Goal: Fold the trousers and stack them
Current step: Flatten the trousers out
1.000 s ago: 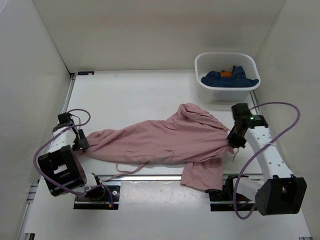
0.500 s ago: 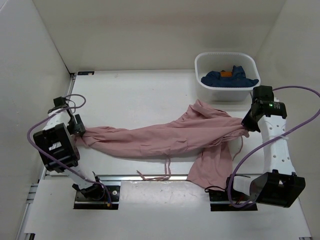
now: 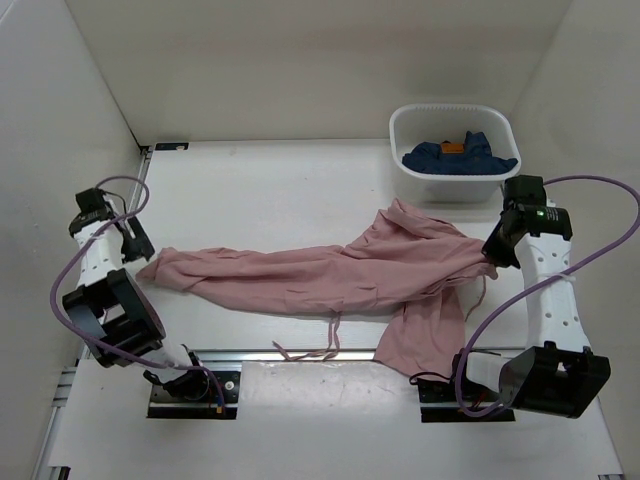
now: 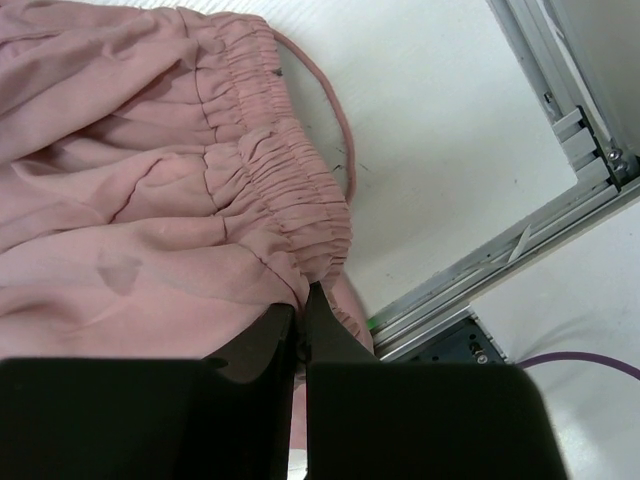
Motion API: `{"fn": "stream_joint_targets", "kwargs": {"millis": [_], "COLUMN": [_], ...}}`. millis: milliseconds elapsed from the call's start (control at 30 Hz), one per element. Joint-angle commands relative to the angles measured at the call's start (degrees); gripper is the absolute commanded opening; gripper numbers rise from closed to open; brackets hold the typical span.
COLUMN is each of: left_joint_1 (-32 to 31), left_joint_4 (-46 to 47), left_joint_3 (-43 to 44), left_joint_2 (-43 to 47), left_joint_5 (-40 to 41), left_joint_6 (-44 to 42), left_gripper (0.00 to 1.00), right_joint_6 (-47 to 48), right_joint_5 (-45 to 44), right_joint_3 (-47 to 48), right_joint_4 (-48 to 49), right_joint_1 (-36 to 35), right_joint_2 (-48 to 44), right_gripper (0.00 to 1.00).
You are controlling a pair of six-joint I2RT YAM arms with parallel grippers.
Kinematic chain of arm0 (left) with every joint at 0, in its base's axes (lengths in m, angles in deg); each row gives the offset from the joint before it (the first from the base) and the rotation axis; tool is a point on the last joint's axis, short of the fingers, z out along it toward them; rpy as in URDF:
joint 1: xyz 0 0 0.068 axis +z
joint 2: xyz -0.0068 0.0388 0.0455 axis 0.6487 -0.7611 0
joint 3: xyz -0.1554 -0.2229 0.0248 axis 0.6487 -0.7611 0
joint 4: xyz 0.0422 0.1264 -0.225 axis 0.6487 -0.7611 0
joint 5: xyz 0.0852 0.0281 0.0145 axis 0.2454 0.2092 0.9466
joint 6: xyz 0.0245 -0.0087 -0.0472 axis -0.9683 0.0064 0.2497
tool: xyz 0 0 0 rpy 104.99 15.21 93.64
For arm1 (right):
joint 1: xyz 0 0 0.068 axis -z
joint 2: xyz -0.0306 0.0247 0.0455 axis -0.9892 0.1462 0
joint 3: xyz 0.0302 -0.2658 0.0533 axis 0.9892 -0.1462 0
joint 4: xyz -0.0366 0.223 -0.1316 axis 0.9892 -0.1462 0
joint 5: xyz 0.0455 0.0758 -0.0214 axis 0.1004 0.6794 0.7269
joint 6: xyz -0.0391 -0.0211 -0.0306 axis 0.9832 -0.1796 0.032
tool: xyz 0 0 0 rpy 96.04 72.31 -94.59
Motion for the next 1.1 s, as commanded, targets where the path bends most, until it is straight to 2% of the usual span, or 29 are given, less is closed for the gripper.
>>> {"fn": "stream_joint_targets", "kwargs": {"millis": [0,100,233,267,300,333,367,400,433,533,600,733,800,867,933,1000,1033,1067], "left_joint_1": [2.38,2.38,2.38,2.38,2.38,2.38,2.38,2.38,2.38,4.22,7.29,10.29,10.29,10.29,8.37,6.79,4.43,3.10], "left_joint_4": [-5.74,-5.22,-0.04,1.36,1.90,1.91,1.91,1.91,0.95,-2.82,-6.34,-14.08,-17.67,-21.02,-23.66,-25.25,-25.86,-27.26], "left_joint_3": [-4.90,-8.42,-8.95,-8.17,-7.64,-6.85,-6.84,-6.06,-6.05,-4.21,-2.11,8.85,12.91,20.18,24.60,30.49,33.12,39.07], "left_joint_2": [0.63,0.55,-4.89,-5.60,-6.30,-7.09,-9.19,-10.26,-10.87,-8.52,-2.64,8.78,12.74,12.24,7.77,0.25,-3.03,-6.63], "left_joint_5": [-8.40,-13.07,-15.97,-17.37,-20.60,-22.11,-23.17,-23.18,-22.57,-18.73,-16.60,-7.04,-5.00,-4.99,-5.52,-6.83,-6.84,-6.84], "left_joint_6": [0.05,0.05,0.05,0.05,0.05,0.05,0.05,0.05,0.05,0.05,0.05,0.05,0.05,0.05,0.05,0.05,0.05,0.05], "left_gripper": [1.00,1.00,1.00,0.96,0.87,0.60,0.43,0.17,0.14,0.14,0.14,0.14,0.14,0.14,0.14,0.14,0.14,0.14], "right_joint_6": [1.15,1.15,1.15,1.15,1.15,1.68,1.68,1.68,1.68,1.68,1.68,0.98,0.98,0.46,-0.25,-0.95,-1.48,-2.00], "right_joint_5": [1.14,2.37,3.43,4.22,4.83,5.54,6.24,7.72,8.44,10.28,9.77,7.12,7.12,7.12,7.12,8.43,10.97,12.73], "right_joint_3": [-0.87,-2.10,-3.42,-4.20,-4.73,-5.26,-5.26,-4.05,-2.99,3.94,12.26,23.27,25.23,27.07,28.13,29.89,30.76,34.34], "right_joint_4": [0.71,1.84,3.16,3.17,3.95,4.48,4.49,4.49,4.49,4.49,2.82,0.44,1.49,3.50,5.35,9.03,10.19,10.98], "right_joint_1": [0.22,0.22,0.22,0.22,0.22,0.22,0.22,0.22,0.22,0.22,0.22,0.22,0.22,0.22,0.22,0.22,0.22,0.22], "right_joint_2": [-1.45,-1.45,-1.45,-1.45,-1.45,-1.45,-1.45,-1.45,-1.45,-4.69,-7.07,-11.46,-14.62,-15.95,-15.43,-10.96,-5.46,-2.01], "right_gripper": [0.00,0.00,0.00,0.00,0.00,0.00,0.00,0.00,0.00,0.00,0.00,0.00,0.00,0.00,0.00,0.00,0.00,0.00]}}
